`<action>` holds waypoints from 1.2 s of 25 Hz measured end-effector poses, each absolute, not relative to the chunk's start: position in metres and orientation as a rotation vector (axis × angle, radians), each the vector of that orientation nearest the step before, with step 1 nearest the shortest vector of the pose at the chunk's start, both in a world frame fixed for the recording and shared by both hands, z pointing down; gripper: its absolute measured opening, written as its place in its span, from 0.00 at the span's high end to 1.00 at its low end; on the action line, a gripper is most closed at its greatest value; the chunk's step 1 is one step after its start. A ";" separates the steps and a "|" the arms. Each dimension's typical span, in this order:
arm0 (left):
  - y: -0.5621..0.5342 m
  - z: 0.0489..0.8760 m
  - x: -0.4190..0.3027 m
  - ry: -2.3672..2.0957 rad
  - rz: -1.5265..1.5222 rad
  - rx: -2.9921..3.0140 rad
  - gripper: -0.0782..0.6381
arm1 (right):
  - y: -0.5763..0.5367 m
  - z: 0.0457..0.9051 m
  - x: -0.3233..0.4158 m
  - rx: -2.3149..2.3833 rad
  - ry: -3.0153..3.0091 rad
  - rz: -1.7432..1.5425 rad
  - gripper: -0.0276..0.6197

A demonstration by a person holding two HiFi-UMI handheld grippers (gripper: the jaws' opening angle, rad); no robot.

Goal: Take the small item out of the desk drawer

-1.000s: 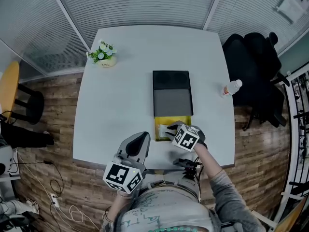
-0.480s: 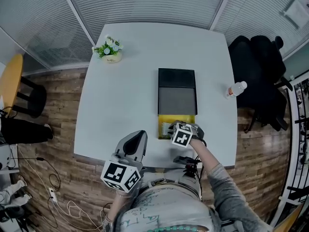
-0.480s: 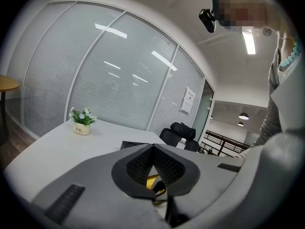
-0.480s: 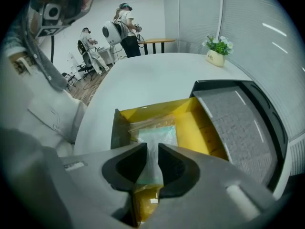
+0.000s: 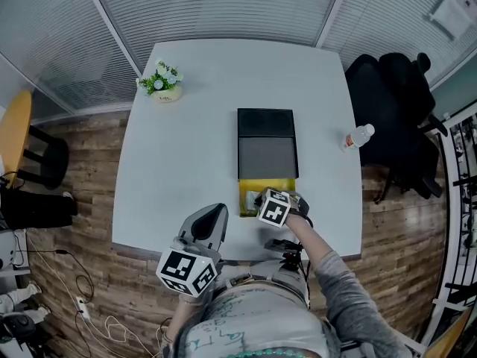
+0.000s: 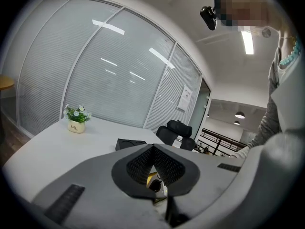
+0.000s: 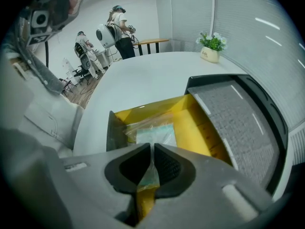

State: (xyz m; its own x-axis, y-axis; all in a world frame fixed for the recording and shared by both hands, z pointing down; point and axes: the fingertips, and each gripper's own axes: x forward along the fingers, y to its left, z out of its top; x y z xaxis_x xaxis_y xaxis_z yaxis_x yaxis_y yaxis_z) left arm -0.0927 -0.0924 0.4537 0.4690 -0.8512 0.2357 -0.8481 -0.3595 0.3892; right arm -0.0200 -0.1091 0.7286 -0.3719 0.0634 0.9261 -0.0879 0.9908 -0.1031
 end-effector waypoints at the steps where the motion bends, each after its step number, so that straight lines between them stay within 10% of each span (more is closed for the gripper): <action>1: -0.093 0.454 -0.092 -1.411 -0.010 2.263 0.90 | -0.110 0.728 -0.020 0.030 -1.946 0.170 0.92; 30: -0.103 0.469 -0.066 -1.273 0.093 2.271 0.90 | -0.111 0.726 -0.015 0.098 -2.016 0.196 0.92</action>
State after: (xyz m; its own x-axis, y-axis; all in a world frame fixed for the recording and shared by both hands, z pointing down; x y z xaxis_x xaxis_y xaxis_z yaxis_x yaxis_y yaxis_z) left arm -0.0655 -0.1035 0.4687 0.5534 -0.7739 0.3079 -0.8105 -0.4153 0.4130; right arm -0.0155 -0.1110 0.7260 -0.4378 0.0175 0.8989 -0.1558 0.9832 -0.0951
